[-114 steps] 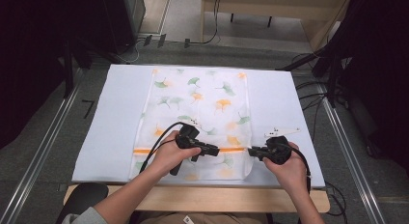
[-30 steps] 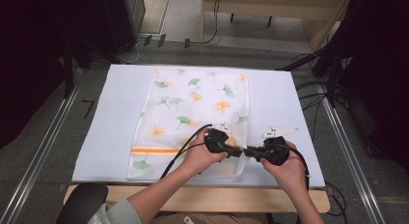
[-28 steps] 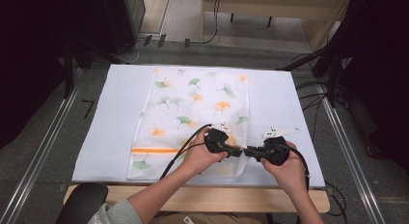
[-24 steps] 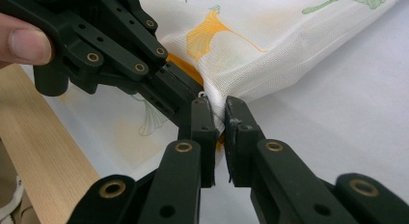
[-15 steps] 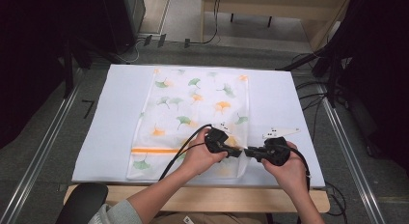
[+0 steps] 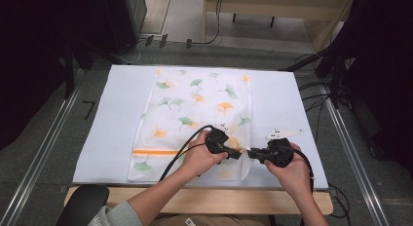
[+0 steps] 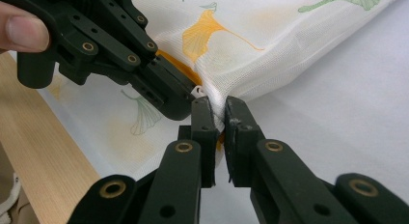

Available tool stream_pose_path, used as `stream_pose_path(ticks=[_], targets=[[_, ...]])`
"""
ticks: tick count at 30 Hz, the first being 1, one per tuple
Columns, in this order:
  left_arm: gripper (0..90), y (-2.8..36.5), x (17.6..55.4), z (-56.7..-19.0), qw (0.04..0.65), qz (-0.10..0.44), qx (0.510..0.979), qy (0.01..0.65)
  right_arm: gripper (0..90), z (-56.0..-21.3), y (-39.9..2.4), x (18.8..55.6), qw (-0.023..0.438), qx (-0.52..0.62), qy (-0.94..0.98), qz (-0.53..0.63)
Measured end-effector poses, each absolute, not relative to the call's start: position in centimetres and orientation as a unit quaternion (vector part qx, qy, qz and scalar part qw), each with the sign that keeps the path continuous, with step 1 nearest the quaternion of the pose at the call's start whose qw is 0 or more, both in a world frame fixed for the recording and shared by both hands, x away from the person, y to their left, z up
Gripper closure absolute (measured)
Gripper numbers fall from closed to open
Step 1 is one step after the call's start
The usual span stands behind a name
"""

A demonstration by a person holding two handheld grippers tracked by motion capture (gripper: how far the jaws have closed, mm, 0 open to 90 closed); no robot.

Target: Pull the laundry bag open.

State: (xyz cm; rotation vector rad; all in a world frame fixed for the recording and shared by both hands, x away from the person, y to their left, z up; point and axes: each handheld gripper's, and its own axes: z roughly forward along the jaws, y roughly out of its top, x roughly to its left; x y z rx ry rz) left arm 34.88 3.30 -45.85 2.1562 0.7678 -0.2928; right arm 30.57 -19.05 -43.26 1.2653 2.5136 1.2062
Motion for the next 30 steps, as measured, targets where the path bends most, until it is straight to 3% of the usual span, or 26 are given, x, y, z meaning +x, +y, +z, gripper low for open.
stream_pose_path(ticks=[30], targets=[[90.0, 5.9, 35.2, -46.0, 0.397, -0.107, 0.852, 0.325, 85.3, -43.4, -19.5, 30.7, 0.042, 0.416, 0.82, 0.391]])
